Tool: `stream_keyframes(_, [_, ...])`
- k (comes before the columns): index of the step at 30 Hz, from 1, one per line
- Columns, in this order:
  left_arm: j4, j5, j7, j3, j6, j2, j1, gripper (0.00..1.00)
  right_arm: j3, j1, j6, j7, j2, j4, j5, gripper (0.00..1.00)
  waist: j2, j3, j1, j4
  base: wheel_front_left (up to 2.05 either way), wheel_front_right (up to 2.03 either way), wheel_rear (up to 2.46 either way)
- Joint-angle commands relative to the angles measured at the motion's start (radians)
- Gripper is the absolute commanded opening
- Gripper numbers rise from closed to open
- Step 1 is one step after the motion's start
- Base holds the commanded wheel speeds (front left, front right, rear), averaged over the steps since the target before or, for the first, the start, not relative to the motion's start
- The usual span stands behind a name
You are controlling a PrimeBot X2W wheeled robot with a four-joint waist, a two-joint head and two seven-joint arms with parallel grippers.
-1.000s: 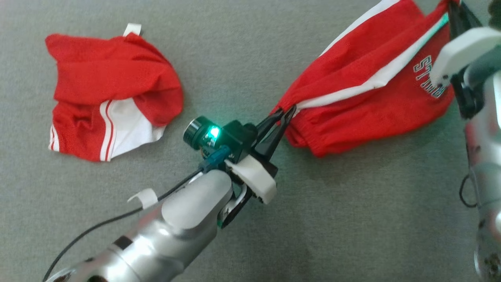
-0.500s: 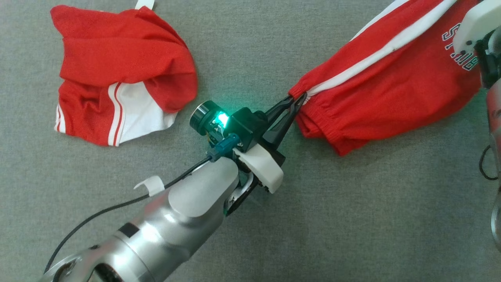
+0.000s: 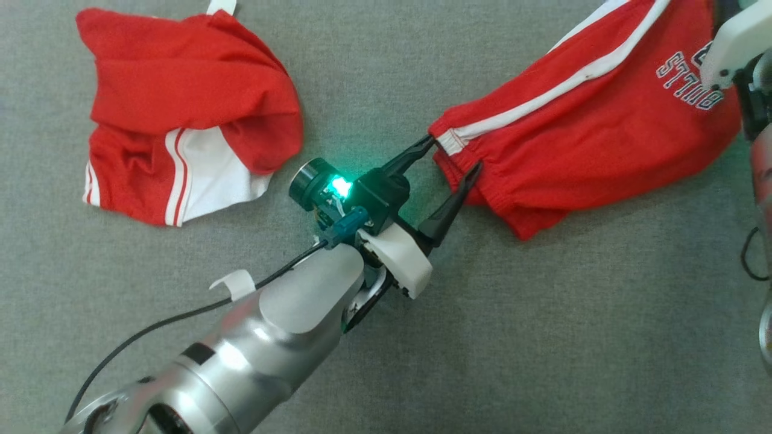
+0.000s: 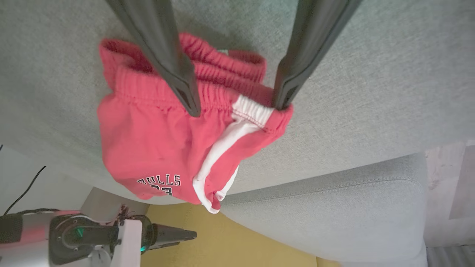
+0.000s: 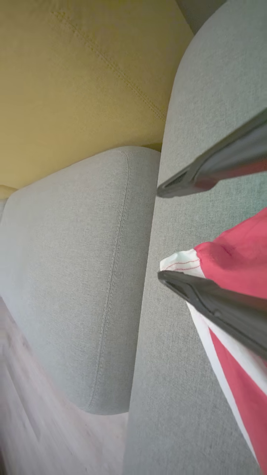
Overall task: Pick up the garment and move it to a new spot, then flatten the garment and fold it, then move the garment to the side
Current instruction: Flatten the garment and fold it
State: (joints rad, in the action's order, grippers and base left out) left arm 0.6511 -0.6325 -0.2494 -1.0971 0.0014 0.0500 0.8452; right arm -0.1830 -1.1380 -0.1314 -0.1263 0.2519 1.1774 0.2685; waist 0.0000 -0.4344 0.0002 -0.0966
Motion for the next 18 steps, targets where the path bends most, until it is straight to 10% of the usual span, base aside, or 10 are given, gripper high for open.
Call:
stream_keyframes(1, [-0.016,-0.006,-0.011,0.026,0.011,0.002,0.034,1.0,-0.001,-0.029,0.001,-0.017,-0.017,-0.02,0.004,1.0,0.0,0.014,-0.0002,0.005,0.0,0.0,0.0])
stream_keyframes(12, [-0.058,-0.004,-0.012,0.145,0.084,0.068,-0.078,1.0,0.001,0.051,0.001,-0.129,-0.07,0.016,-0.093,1.0,0.0,0.196,-0.0002,0.061,0.0,0.0,0.0])
stream_keyframes(18, [-0.144,0.022,-0.012,0.231,0.142,0.118,-0.176,1.0,0.096,0.197,0.001,-0.135,-0.109,-0.171,-0.209,1.0,0.0,0.285,-0.0002,0.09,0.0,0.0,0.0])
